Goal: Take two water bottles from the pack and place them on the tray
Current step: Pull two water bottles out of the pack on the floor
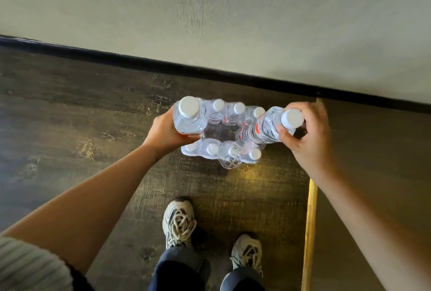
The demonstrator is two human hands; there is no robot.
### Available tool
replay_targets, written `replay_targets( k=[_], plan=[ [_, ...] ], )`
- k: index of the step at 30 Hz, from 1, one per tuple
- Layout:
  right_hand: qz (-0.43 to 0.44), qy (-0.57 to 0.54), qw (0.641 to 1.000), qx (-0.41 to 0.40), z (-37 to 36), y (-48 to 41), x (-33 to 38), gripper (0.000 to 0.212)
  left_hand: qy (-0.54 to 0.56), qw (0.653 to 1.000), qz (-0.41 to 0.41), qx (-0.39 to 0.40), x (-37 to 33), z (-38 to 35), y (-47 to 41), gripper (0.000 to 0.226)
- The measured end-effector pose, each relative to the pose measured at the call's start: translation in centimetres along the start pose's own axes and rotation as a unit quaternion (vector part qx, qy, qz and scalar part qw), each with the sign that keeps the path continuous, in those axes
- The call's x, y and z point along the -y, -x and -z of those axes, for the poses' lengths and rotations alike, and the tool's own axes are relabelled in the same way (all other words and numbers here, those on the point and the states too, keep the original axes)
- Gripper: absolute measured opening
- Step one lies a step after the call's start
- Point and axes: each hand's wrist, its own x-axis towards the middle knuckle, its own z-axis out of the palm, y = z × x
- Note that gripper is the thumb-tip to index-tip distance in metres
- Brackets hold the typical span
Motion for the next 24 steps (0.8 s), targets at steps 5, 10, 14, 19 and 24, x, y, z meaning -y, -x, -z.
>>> replay_targets(
  k=[5,10,14,19,24],
  plan=[
    [-0.041,-0.081,0.995,0.03,-1.8,0.2,-1.8,0.057,-0.007,1.0,-0.008,0.003,-0.2,0.3,-0.3,0.07],
    [-0.122,-0.125,0.984,0.033,-3.8,-0.3,-4.0,0.074,-0.01,1.0,-0.017,0.014,0.4,0.2,-0.6,0.066],
    [-0.172,-0.17,0.967,0.079,-5.6,-1.1,-4.9,0.076,-0.011,1.0,-0.017,0.008,0.4,0.3,-0.6,0.063],
    [-0.162,-0.148,0.968,0.121,-5.9,-3.3,-2.7,0.066,-0.062,0.997,-0.029,0.026,-0.3,1.4,-0.1,0.059],
    [-0.123,-0.157,0.965,0.172,-4.1,-3.0,2.9,0.065,-0.017,1.0,-0.022,0.003,-2.4,5.4,3.0,0.062]
  ],
)
